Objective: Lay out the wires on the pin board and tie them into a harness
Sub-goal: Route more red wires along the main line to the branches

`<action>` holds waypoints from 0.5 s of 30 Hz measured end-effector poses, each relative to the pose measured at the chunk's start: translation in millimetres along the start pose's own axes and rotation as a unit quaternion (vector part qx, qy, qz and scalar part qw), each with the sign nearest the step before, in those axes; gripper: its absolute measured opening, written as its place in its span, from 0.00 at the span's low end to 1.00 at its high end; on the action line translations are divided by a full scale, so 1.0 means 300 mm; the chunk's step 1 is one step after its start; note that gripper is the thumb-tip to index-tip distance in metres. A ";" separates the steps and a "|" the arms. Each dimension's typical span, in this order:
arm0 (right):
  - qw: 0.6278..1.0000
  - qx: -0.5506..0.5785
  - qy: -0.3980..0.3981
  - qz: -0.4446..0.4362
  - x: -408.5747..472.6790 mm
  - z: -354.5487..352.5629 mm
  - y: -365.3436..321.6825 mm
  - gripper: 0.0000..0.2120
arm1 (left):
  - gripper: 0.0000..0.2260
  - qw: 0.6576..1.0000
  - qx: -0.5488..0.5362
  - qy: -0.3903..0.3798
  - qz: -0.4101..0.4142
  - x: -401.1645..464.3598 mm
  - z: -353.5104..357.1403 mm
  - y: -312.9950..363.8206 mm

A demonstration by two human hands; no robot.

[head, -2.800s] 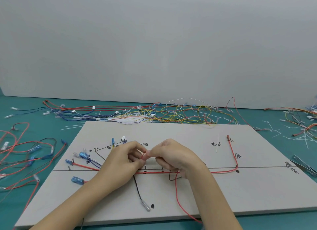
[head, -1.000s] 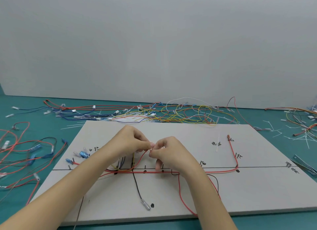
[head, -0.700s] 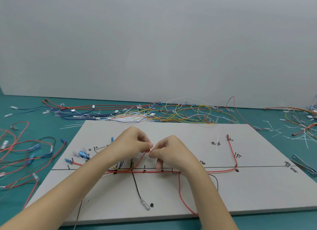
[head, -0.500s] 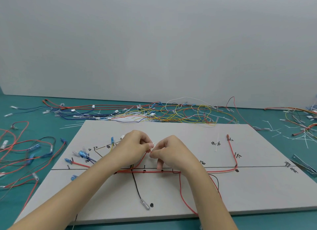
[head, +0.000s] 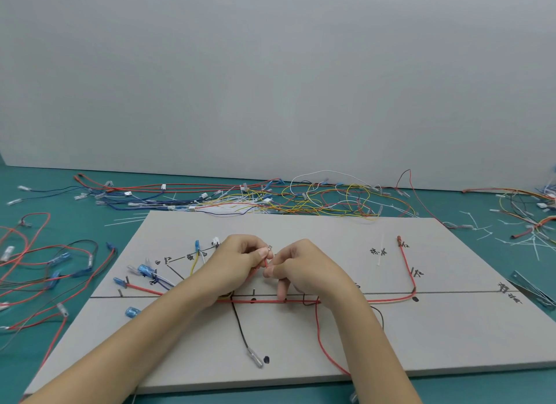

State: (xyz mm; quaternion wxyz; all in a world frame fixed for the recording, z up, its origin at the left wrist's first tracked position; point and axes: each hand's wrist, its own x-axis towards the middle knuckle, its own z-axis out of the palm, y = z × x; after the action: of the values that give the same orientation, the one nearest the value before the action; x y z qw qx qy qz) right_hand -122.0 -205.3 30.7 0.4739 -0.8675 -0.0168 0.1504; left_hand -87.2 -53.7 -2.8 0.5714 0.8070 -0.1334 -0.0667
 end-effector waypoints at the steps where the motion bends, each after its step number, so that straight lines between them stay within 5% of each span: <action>1: 1.000 0.000 -0.001 0.003 0.000 -0.001 0.000 0.04 | 0.13 1.000 -0.005 -0.014 -0.004 0.000 -0.006 0.000; 15: 0.999 -0.030 -0.008 0.014 0.005 0.014 0.002 0.07 | 0.07 0.999 0.033 0.031 0.024 -0.009 -0.017 0.014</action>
State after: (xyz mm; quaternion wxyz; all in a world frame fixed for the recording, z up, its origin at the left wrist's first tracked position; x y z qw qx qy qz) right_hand -121.9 -202.0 27.6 0.4457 -0.8800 -0.0128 0.1638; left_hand -89.1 -49.6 2.9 0.5495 0.8238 -0.1373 -0.0236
